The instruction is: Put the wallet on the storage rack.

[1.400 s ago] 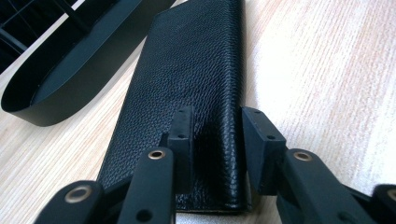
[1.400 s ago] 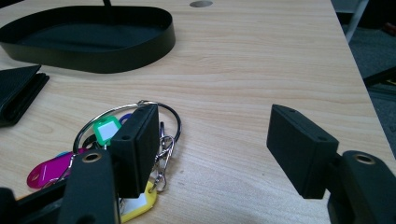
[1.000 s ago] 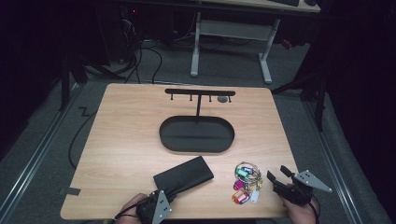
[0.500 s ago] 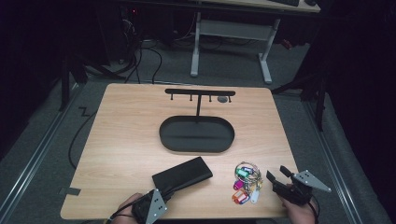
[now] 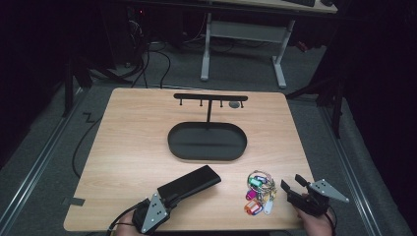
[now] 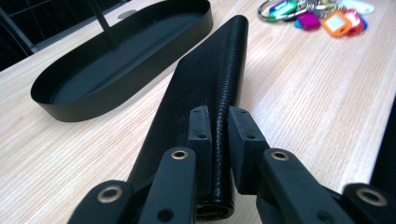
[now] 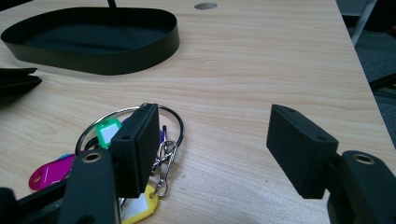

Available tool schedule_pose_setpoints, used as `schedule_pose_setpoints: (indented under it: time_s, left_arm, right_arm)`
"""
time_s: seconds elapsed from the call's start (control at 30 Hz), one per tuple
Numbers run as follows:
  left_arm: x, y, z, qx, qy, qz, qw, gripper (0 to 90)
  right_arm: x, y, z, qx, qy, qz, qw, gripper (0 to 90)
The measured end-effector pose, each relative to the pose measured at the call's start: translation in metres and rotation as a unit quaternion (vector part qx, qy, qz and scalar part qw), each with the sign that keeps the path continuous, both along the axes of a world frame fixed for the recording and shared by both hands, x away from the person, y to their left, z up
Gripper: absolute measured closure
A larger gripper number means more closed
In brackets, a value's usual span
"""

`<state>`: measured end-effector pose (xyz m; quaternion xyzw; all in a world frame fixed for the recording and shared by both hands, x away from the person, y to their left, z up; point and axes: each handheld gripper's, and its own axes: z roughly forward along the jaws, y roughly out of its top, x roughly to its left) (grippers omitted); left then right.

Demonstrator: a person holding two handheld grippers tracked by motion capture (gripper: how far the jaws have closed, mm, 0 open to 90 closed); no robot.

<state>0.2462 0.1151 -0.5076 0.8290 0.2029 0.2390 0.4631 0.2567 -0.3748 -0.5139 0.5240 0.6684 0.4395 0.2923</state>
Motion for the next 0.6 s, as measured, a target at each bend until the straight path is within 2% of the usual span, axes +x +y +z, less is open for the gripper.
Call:
schedule_pose_setpoints:
  time_s: [0.3, 0.43, 0.6]
  left_arm:
    - [-0.001, 0.013, 0.01, -0.048, 0.028, 0.005, 0.9984, 81.3]
    - [-0.002, 0.021, 0.015, -0.074, 0.036, 0.01, 0.9965, 81.7]
    - [0.004, 0.033, 0.018, -0.11, 0.048, 0.028, 0.9924, 81.7]
  right_arm:
    - [0.0, -0.001, 0.001, 0.0, -0.001, 0.0, 1.0, 35.0]
    - [0.0, -0.001, 0.0, 0.0, -0.001, 0.001, 1.0, 35.0]
    - [0.0, 0.0, 0.0, 0.001, 0.0, 0.001, 1.0, 35.0]
